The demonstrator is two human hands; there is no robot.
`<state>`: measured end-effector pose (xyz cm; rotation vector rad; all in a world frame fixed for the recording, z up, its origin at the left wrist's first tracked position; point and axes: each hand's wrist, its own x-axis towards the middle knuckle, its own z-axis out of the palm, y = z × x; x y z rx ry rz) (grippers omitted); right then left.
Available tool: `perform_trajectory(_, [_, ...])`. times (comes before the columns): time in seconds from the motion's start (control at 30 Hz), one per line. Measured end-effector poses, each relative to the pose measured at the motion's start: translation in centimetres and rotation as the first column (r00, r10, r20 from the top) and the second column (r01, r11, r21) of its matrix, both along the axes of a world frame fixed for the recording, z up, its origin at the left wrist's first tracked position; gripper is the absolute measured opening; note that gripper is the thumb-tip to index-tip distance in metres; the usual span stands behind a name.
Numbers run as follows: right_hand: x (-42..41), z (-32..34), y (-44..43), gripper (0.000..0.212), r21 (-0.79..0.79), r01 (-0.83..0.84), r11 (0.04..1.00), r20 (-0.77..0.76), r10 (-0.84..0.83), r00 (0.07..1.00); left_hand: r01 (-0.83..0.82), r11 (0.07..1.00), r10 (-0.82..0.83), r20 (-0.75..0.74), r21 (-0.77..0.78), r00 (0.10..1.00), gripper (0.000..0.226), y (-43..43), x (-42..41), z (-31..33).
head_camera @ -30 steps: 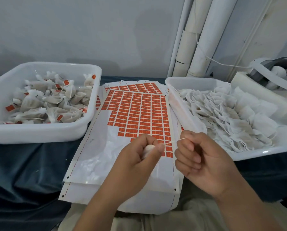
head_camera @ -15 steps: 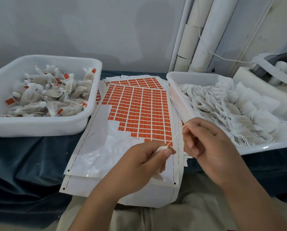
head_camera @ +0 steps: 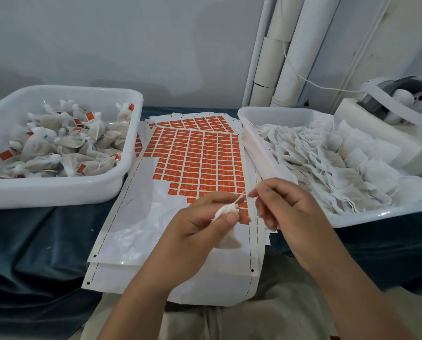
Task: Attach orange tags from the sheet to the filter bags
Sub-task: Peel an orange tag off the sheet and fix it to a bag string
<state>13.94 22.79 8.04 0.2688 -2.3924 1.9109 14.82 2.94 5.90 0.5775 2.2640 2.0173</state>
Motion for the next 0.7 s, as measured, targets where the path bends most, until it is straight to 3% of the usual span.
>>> perform_trajectory(0.17, [0.6,-0.5,-1.5,0.028,0.109,-0.122,0.987,0.033,0.119,0.992,0.022,0.992,-0.021,-0.007,0.126,1.0,0.031,0.5,0.4,0.2])
perform_trajectory(0.3, [1.1,-0.2,-1.6,0.037,0.266,-0.188,0.946,0.052,0.181,0.982,-0.071,0.983,0.067,0.03,0.167,0.997,0.03,0.5,0.6,0.4])
perform_trajectory(0.4, [1.4,0.3,-1.4,0.027,0.376,-0.218,0.901,0.009,0.231,0.973,-0.13,0.979,0.128,0.024,0.159,0.992,0.027,0.2,0.3,0.1])
perform_trajectory(0.53, [1.6,0.9,-1.2,0.015,0.509,0.001,0.861,-0.185,0.108,0.977,-0.208,0.976,0.21,-0.03,0.061,0.977,0.026,0.4,0.1,-0.3])
perform_trajectory(0.7, [2.0,1.6,-0.5,0.013,0.705,0.056,0.707,-0.325,0.251,0.912,-0.181,0.954,0.161,-0.1,-0.238,0.982,0.036,0.6,-0.1,-1.0])
